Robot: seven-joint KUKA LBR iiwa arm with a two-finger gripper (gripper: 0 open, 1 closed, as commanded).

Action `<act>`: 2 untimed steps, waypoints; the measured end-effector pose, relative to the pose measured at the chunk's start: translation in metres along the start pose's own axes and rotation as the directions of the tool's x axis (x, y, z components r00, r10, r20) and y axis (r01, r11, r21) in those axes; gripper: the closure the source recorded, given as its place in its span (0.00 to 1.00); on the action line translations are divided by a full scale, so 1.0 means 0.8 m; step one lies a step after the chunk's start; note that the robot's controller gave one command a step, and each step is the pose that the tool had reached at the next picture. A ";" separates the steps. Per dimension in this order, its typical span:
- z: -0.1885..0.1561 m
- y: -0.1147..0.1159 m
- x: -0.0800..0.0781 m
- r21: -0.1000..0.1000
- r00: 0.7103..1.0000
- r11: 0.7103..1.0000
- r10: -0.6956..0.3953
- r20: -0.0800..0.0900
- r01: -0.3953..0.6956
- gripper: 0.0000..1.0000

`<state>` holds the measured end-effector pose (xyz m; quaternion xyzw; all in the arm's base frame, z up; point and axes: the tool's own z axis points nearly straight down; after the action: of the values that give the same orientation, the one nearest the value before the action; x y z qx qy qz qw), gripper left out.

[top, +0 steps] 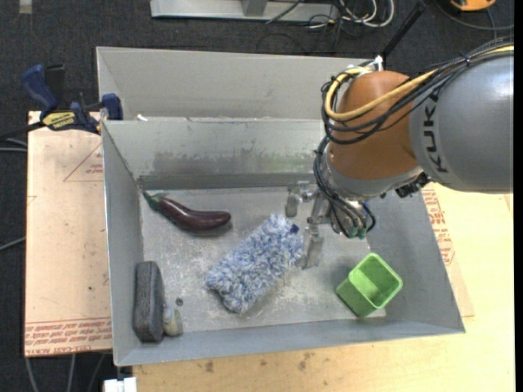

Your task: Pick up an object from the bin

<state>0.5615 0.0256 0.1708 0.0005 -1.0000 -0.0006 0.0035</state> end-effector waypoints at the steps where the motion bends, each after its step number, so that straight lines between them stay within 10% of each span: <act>1: -0.005 0.000 -0.002 0.000 1.000 1.000 0.000 0.008 0.000 0.00; 2: 0.122 0.018 -0.008 0.002 0.996 0.996 -0.094 0.012 0.094 1.00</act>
Offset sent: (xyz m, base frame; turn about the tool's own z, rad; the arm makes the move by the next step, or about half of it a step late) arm 0.0028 0.0145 -0.1008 -0.0953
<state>0.5669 0.0399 0.0733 0.0474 -0.9989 0.0000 -0.0026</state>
